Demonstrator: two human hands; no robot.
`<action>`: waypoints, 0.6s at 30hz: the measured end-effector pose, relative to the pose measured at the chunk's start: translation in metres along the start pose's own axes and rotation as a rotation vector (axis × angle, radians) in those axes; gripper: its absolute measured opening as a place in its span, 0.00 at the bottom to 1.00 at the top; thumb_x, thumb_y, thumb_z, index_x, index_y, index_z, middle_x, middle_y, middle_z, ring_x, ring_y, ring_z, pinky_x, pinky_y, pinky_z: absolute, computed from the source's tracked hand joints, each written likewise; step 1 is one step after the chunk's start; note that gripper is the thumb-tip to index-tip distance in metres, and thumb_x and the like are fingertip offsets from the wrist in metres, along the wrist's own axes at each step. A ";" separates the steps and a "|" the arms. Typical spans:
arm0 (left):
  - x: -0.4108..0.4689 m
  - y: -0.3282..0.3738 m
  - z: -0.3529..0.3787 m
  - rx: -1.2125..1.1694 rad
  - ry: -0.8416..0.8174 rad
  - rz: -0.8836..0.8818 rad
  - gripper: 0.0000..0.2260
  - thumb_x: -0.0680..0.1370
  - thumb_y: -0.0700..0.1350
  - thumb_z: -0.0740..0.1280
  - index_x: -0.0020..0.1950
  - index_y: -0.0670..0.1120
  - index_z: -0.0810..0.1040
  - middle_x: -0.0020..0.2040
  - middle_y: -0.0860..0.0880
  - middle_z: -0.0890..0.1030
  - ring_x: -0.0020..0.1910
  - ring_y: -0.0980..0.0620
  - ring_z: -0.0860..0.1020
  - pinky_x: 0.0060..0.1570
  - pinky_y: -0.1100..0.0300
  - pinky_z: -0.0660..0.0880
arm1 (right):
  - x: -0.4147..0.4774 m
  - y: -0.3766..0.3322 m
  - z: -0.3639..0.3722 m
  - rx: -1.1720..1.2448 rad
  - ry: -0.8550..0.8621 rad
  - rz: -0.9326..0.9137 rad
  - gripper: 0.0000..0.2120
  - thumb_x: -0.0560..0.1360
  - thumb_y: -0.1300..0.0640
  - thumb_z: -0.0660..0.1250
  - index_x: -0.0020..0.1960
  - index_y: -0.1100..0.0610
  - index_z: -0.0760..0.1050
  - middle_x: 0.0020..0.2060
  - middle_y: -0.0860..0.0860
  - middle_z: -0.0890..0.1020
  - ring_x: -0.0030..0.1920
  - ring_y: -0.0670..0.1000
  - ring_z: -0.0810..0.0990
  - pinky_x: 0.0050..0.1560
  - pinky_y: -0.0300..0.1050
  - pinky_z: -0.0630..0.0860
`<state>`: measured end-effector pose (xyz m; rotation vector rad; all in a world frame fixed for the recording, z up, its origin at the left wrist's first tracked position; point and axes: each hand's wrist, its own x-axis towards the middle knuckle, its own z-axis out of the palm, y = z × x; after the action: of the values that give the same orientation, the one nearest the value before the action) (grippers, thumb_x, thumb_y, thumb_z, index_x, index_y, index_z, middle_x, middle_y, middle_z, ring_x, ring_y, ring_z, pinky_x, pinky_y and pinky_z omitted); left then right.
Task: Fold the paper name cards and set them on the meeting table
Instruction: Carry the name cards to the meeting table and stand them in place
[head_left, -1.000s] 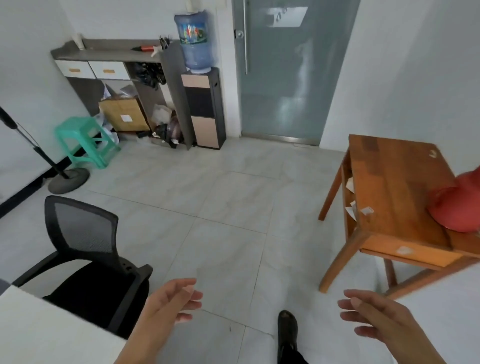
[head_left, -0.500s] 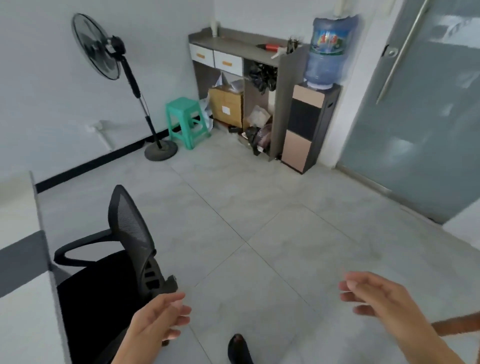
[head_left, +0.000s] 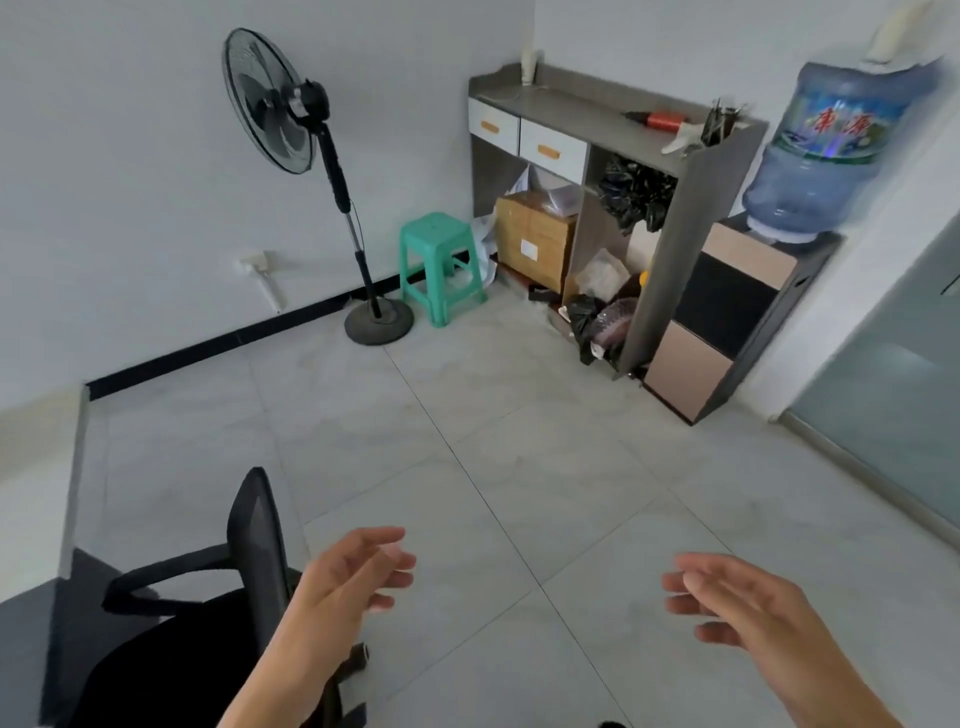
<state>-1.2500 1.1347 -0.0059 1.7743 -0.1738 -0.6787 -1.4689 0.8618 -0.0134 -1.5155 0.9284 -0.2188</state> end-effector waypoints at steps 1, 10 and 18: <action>0.017 0.008 -0.002 -0.001 0.004 0.005 0.08 0.79 0.41 0.64 0.54 0.45 0.81 0.46 0.43 0.86 0.46 0.45 0.84 0.47 0.51 0.77 | 0.022 -0.010 0.005 -0.010 -0.022 -0.004 0.07 0.75 0.62 0.67 0.51 0.57 0.82 0.43 0.52 0.88 0.43 0.52 0.86 0.46 0.51 0.78; 0.180 0.032 -0.044 -0.075 0.285 -0.132 0.08 0.79 0.40 0.63 0.54 0.43 0.81 0.44 0.43 0.86 0.46 0.43 0.84 0.47 0.49 0.78 | 0.259 -0.100 0.084 -0.063 -0.242 -0.036 0.06 0.75 0.63 0.67 0.50 0.58 0.82 0.42 0.53 0.87 0.42 0.52 0.86 0.44 0.50 0.77; 0.290 0.072 -0.087 -0.171 0.523 -0.193 0.08 0.79 0.40 0.63 0.54 0.45 0.81 0.45 0.44 0.86 0.46 0.45 0.85 0.51 0.45 0.79 | 0.446 -0.211 0.187 -0.230 -0.510 -0.104 0.06 0.75 0.61 0.68 0.49 0.54 0.82 0.42 0.52 0.87 0.43 0.52 0.86 0.44 0.47 0.76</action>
<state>-0.9502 1.0543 -0.0280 1.7539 0.4035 -0.3312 -0.9711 0.6873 -0.0296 -1.7228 0.4778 0.2031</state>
